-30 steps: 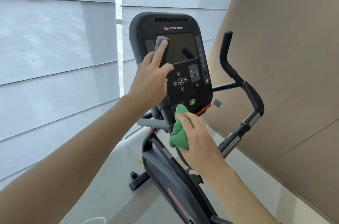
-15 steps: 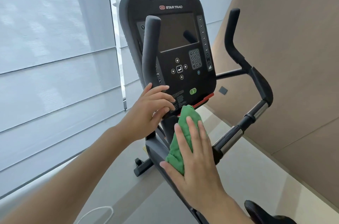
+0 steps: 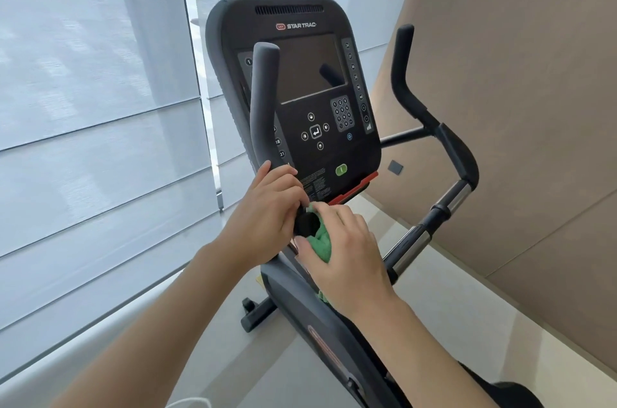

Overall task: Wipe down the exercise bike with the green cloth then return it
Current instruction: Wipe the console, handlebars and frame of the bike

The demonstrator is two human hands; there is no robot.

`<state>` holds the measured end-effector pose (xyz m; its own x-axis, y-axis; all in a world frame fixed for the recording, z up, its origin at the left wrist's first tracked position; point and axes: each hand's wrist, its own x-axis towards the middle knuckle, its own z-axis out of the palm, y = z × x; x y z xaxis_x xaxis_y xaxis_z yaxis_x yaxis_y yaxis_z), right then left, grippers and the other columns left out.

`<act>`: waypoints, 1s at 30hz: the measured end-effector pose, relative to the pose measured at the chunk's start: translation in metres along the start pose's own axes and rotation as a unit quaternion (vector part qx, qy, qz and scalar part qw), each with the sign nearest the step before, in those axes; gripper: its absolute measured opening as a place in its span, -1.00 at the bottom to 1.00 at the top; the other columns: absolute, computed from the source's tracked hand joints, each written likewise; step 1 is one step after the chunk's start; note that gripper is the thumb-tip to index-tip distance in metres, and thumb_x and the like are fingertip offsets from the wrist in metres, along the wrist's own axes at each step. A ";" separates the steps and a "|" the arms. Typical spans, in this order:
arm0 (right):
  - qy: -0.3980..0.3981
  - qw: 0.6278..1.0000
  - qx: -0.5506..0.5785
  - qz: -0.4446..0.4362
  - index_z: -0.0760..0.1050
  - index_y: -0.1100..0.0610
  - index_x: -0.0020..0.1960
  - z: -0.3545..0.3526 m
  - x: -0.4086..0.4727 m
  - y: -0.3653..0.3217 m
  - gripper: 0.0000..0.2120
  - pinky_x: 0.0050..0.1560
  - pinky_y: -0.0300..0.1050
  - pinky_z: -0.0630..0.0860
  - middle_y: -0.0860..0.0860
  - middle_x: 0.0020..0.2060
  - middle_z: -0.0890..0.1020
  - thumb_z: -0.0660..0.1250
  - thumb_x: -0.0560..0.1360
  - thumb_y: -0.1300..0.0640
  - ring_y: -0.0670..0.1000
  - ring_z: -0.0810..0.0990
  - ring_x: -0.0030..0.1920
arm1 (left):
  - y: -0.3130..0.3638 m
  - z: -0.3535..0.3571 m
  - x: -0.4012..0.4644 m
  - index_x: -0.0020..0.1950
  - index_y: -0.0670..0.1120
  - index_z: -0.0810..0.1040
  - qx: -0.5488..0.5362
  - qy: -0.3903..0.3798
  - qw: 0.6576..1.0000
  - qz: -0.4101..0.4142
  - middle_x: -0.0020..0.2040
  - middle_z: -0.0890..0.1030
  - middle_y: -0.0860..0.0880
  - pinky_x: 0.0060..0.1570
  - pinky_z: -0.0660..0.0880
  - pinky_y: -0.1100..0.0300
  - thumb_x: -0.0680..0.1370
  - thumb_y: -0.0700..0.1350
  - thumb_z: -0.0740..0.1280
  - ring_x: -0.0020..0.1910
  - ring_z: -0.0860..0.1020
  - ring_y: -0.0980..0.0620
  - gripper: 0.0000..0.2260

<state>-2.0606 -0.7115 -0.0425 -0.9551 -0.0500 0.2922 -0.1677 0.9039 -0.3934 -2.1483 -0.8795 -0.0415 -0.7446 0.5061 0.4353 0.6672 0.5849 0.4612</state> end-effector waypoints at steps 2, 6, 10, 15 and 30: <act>0.014 0.999 0.032 0.002 0.35 -0.08 0.50 0.001 -0.012 0.010 -0.49 0.18 0.00 0.59 -0.17 0.27 0.46 0.15 0.63 -0.28 -0.09 0.44 0.19 | 0.000 -0.001 -0.001 0.03 -0.05 0.67 0.009 -0.002 1.000 0.003 0.07 0.62 0.05 0.65 0.01 -0.10 0.62 -0.33 0.26 0.44 0.43 -0.05 -0.75; 0.077 0.997 0.030 0.005 0.42 -0.01 0.47 0.005 -0.037 0.024 -0.60 0.24 0.02 0.60 -0.11 0.34 0.44 0.24 0.68 -0.11 -0.06 0.41 0.31 | -0.005 0.000 -0.001 0.04 -0.03 0.67 -0.005 0.005 1.000 0.005 0.08 0.62 0.08 0.67 -0.03 -0.03 0.63 -0.33 0.27 0.43 0.43 -0.03 -0.74; 0.156 0.987 -0.005 -0.043 0.55 0.02 0.35 0.022 -0.083 0.033 -0.73 0.28 0.11 0.50 -0.05 0.31 0.49 0.30 0.67 0.04 0.04 0.42 0.32 | -0.013 0.001 -0.001 0.06 0.00 0.67 -0.035 0.003 0.999 0.011 0.10 0.61 0.12 0.67 -0.04 -0.02 0.65 -0.31 0.29 0.46 0.41 -0.01 -0.75; 0.181 0.982 -0.020 -0.047 0.57 -0.02 0.27 0.034 -0.100 0.028 -0.79 0.19 0.11 0.47 -0.04 0.29 0.51 0.32 0.66 0.03 0.02 0.40 0.29 | -0.018 0.002 0.001 0.14 0.01 0.67 -0.062 -0.007 0.998 0.021 0.16 0.63 0.11 0.67 -0.05 -0.04 0.67 -0.26 0.29 0.50 0.39 -0.01 -0.77; 0.147 0.983 -0.110 -0.007 0.50 0.05 0.25 0.015 0.033 -0.042 -0.74 -0.01 0.07 0.48 -0.01 0.07 0.55 0.31 0.60 0.01 0.05 0.46 0.02 | -0.036 -0.015 0.004 0.24 -0.12 0.68 -0.083 0.023 0.993 0.080 0.23 0.68 0.05 0.56 0.25 0.12 0.59 -0.48 0.29 0.41 0.54 0.00 -0.63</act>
<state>-2.0884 -0.7572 -0.0296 -0.8353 0.0321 0.5488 -0.0932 0.9756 -0.1989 -2.1749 -0.9080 -0.0451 -0.6301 0.5520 0.5462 0.7736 0.3854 0.5030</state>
